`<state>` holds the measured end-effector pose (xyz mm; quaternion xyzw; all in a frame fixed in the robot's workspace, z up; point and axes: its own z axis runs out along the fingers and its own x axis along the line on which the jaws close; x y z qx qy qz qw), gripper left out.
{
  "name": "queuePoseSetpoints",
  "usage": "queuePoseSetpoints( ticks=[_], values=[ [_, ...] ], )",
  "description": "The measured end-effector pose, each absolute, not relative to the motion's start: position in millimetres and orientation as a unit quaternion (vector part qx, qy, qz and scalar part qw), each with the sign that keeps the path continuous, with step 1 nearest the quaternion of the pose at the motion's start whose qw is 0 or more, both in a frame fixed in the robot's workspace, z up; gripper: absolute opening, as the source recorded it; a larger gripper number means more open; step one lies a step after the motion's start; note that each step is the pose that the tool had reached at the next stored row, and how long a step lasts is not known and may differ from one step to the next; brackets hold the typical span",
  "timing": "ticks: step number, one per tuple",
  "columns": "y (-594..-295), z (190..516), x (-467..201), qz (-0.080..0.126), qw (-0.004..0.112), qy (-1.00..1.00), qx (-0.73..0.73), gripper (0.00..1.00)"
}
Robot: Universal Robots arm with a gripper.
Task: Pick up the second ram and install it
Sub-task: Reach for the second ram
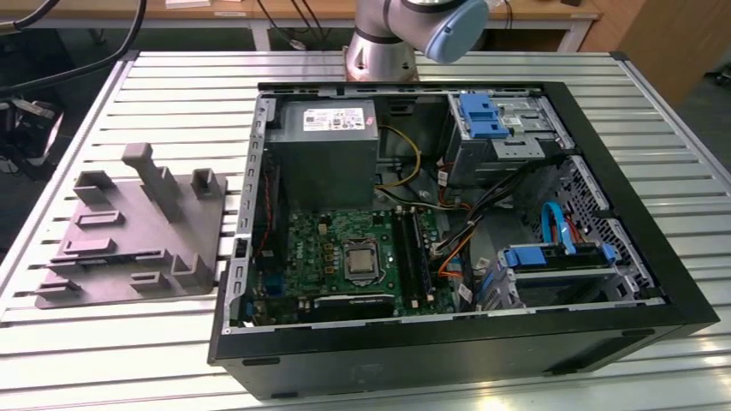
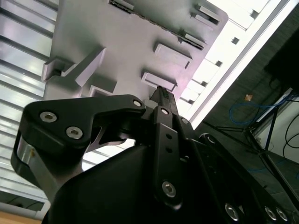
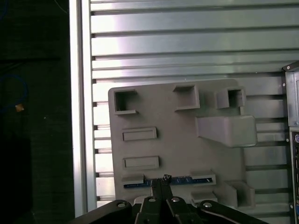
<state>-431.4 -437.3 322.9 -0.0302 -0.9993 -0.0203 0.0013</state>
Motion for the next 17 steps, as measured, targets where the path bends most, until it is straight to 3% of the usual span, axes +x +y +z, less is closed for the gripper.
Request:
queuePoseSetpoints(
  ticks=[17],
  values=[
    [-437.6, 302.6, -431.0, -0.02, 0.001, -0.999, -0.03, 0.11]
  ],
)
